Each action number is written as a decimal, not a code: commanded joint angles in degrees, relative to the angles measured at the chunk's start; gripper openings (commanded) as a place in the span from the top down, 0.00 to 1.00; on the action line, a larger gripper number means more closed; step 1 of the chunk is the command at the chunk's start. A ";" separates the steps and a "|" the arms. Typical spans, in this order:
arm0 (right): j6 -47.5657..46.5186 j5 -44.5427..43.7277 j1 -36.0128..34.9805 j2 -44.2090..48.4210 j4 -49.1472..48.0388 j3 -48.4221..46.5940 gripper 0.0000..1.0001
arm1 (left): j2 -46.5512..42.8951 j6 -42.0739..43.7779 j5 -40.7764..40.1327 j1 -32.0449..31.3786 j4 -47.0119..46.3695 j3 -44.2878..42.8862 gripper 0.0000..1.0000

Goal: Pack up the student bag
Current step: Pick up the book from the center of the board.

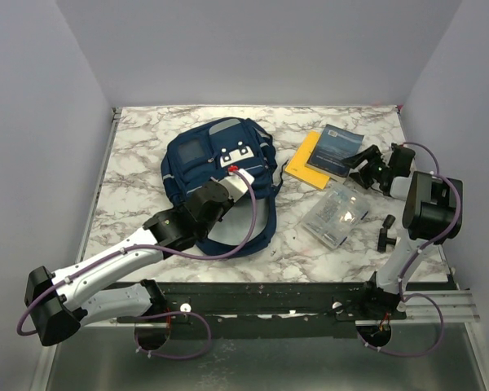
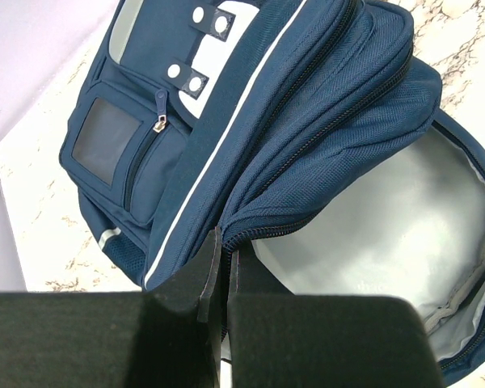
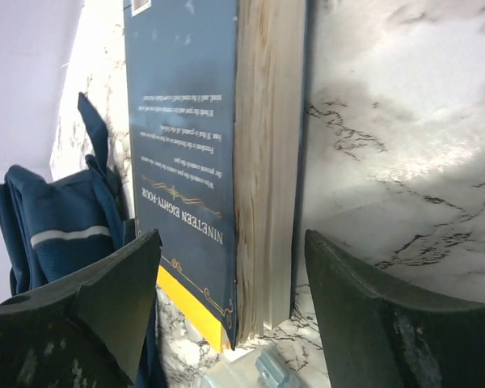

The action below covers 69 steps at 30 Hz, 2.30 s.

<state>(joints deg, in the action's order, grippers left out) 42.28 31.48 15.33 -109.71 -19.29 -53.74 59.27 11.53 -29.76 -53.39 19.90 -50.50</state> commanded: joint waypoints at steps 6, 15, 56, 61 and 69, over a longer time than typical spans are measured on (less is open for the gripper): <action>10.05 6.08 0.08 -4.89 -15.44 7.60 0.22 | 0.06 -0.81 0.31 0.56 0.42 -2.50 1.00; 13.39 1.61 -0.06 -9.14 -14.22 4.65 0.32 | 0.88 -0.73 0.48 0.56 0.65 -3.00 1.00; 5.68 15.51 0.06 16.79 7.01 4.07 1.00 | -0.68 -2.24 -1.00 0.56 1.98 -3.55 1.00; -5.21 8.61 0.14 17.10 19.86 -0.44 1.00 | -1.67 -2.28 -0.56 0.60 2.16 -3.82 1.00; -13.72 10.87 0.37 3.17 30.25 -13.78 1.00 | -1.46 -2.58 0.14 0.55 2.28 -3.93 1.00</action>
<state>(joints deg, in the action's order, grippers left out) 33.36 40.77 15.11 -101.10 6.15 -63.13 58.98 9.85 -28.34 -53.32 22.85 -52.03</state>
